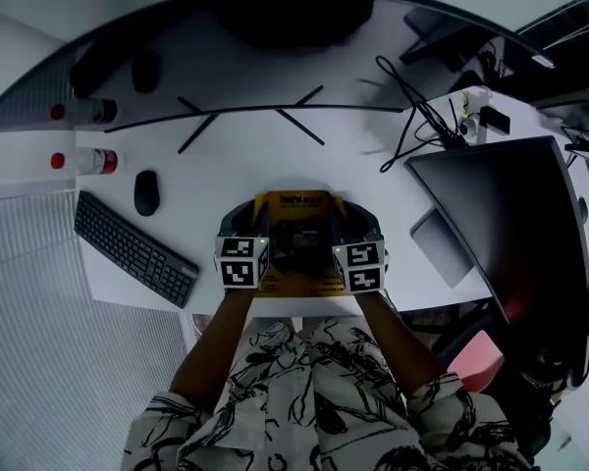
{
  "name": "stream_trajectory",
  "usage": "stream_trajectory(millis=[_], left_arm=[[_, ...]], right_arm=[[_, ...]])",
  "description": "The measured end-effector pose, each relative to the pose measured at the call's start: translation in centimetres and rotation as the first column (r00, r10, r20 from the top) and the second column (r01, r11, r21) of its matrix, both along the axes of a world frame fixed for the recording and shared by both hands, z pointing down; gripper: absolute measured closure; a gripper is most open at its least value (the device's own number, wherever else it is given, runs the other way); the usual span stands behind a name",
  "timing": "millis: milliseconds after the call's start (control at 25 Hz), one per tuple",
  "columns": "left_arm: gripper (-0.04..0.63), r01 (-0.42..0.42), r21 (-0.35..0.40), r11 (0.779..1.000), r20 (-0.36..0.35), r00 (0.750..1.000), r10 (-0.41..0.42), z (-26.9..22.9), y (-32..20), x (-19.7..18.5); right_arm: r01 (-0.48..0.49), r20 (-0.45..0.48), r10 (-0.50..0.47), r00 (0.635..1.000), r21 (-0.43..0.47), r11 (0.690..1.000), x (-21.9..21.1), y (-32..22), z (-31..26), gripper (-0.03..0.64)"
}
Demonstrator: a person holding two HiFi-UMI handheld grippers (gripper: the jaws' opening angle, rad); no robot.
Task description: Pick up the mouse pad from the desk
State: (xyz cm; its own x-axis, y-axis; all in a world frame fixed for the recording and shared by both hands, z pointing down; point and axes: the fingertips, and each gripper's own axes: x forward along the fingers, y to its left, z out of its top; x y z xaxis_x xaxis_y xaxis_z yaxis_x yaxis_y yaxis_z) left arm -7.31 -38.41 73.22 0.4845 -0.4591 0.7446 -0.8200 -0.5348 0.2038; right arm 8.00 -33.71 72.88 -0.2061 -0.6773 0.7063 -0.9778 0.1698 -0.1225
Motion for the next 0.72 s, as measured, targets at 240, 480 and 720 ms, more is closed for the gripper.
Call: stream_trajectory(millis=[240,480,720], left_arm=[[0.520,-0.041,-0.010,0.999,-0.040,0.998,0.041,-0.8,0.7,0.8],[0.519,-0.054,-0.014,0.998,-0.088,0.995,0.053,-2.0,1.0,0.7],[0.506,-0.045,-0.003,0.999,-0.088,0.995,0.045,-3.3,1.1,0.2]], right_arm=[[0.012,0.020,-0.012,1.000,0.006,1.000,-0.5,0.4,-0.8,0.549],[0.029,0.032,-0.030,0.999,0.023,0.999,-0.8,0.5,-1.9,0.552],[0.020,0.048,-0.022,0.999,0.043,0.999,-0.6,0.7,-3.3,0.549]])
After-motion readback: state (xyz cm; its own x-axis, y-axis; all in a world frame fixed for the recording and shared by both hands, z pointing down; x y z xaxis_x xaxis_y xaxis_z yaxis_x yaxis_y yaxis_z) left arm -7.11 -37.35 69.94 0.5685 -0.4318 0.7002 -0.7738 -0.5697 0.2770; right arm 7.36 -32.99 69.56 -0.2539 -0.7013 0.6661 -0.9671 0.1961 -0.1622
